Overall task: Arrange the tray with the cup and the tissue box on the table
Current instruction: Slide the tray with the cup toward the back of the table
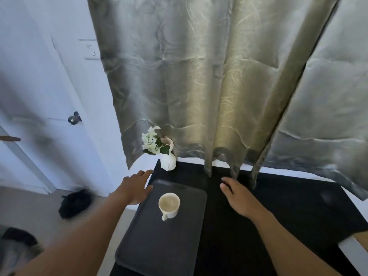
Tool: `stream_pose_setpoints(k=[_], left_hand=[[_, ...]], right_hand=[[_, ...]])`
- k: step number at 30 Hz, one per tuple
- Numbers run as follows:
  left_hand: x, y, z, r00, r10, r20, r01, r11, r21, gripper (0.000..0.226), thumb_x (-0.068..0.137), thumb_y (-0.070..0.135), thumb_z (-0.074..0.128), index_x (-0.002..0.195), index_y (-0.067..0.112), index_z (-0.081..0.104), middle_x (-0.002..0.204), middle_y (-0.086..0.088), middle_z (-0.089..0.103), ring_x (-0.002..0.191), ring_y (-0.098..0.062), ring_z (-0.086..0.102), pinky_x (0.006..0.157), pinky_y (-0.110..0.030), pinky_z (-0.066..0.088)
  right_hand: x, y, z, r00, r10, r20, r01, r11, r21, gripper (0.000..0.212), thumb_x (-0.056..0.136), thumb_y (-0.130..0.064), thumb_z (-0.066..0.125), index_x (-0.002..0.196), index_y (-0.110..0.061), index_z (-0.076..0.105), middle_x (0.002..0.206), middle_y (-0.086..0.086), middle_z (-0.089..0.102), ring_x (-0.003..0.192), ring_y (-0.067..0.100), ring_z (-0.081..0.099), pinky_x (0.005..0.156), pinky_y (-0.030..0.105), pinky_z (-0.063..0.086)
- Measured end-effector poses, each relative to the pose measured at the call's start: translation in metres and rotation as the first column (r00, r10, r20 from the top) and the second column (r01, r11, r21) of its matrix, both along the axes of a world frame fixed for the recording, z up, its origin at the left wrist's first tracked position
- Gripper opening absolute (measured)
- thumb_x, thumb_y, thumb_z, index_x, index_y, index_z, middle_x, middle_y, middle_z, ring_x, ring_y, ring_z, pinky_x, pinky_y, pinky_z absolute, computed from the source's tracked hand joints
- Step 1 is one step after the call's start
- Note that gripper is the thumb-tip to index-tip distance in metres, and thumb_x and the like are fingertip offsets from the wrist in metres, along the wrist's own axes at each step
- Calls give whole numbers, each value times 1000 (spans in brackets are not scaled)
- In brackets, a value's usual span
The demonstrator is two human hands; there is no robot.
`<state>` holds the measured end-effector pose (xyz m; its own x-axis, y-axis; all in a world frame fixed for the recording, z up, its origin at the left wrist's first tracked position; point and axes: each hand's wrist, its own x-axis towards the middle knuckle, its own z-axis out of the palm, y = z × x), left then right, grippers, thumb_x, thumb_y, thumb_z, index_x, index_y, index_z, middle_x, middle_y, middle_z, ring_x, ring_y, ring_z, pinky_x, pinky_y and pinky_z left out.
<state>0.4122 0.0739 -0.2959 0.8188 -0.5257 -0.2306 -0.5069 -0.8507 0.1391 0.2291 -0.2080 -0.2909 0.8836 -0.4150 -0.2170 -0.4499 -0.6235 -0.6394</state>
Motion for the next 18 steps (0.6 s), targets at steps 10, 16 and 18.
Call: stream_pose_setpoints(k=[10, 16, 18], left_hand=[[9, 63, -93, 968, 34, -249, -48, 998, -47, 54, 98, 39, 43, 149, 30, 27, 152, -6, 40, 127, -33, 52, 102, -43, 43], [5, 92, -134, 939, 38, -341, -52, 998, -31, 54, 98, 37, 43, 149, 30, 27, 151, -5, 39, 126, -33, 52, 100, -46, 45], [2, 97, -142, 935, 46, -352, -58, 998, -24, 54, 98, 36, 43, 149, 30, 27, 150, -5, 40, 125, -33, 53, 99, -47, 46]], right_hand=[[19, 85, -80, 985, -8, -173, 34, 989, 146, 50, 100, -39, 44, 148, -25, 39, 154, 2, 41, 139, 21, 41, 112, 39, 36], [15, 126, -121, 956, -81, -281, 146, 965, 219, 54, 99, -38, 47, 150, -27, 36, 158, -1, 36, 143, 20, 37, 115, 45, 36], [10, 136, -133, 942, -108, -319, 189, 953, 238, 55, 99, -37, 47, 151, -25, 34, 158, 0, 34, 143, 21, 36, 115, 44, 35]])
